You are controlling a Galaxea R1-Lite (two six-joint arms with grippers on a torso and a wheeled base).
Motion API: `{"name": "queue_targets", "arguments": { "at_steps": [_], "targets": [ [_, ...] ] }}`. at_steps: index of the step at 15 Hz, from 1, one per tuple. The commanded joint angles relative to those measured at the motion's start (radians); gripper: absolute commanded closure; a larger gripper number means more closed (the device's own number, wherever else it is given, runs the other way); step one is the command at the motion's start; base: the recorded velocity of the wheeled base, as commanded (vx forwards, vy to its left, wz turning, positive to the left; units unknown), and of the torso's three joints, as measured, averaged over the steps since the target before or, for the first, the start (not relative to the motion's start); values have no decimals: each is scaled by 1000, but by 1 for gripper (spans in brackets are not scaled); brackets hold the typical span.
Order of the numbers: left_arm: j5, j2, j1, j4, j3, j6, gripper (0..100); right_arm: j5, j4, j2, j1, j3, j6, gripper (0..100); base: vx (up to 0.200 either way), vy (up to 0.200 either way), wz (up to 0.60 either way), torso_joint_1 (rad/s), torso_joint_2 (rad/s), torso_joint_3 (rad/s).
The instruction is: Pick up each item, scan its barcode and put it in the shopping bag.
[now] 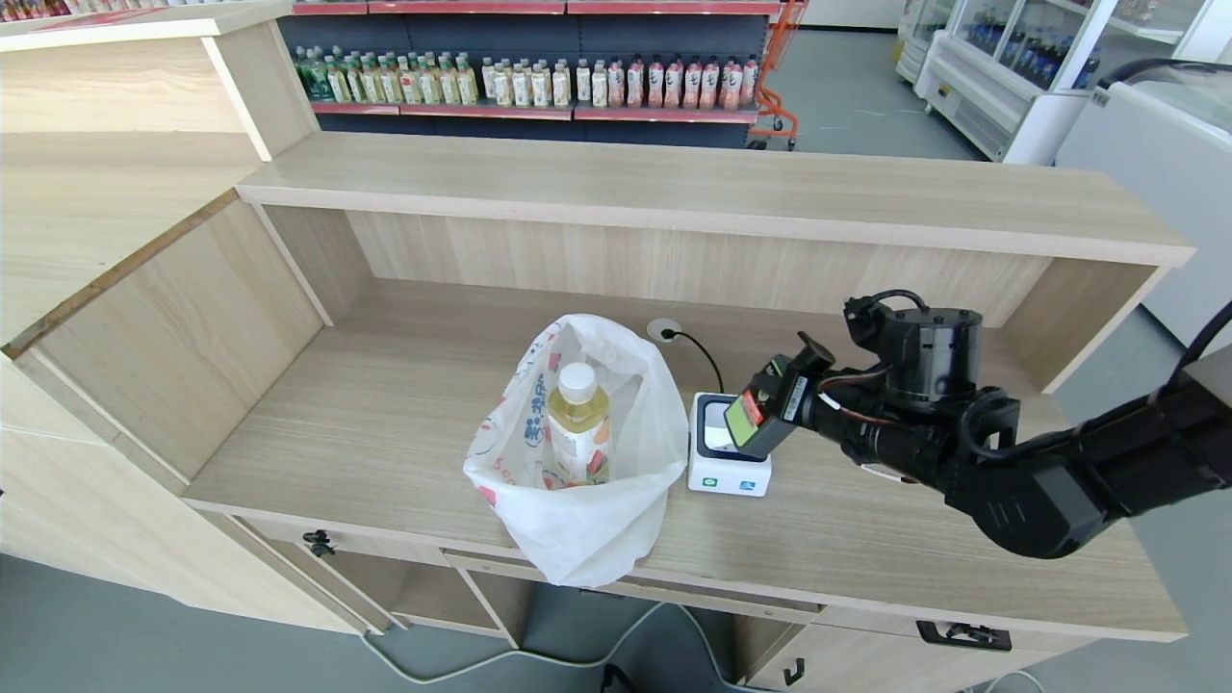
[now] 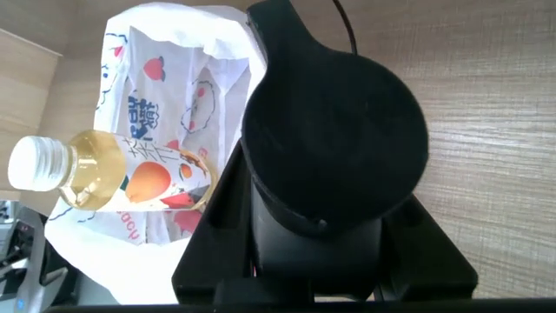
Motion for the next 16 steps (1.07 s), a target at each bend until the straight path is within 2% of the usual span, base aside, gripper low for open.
{"name": "queue_targets", "arguments": {
  "at_steps": [1, 16],
  "targets": [
    [0, 2, -1, 0, 0, 0, 0, 0, 2, 30, 5, -21, -2, 100, 0, 0, 0, 0, 0, 0],
    [0, 2, -1, 0, 0, 0, 0, 12, -14, 145, 31, -128, -9, 100, 0, 0, 0, 0, 0, 0]
  ]
}}
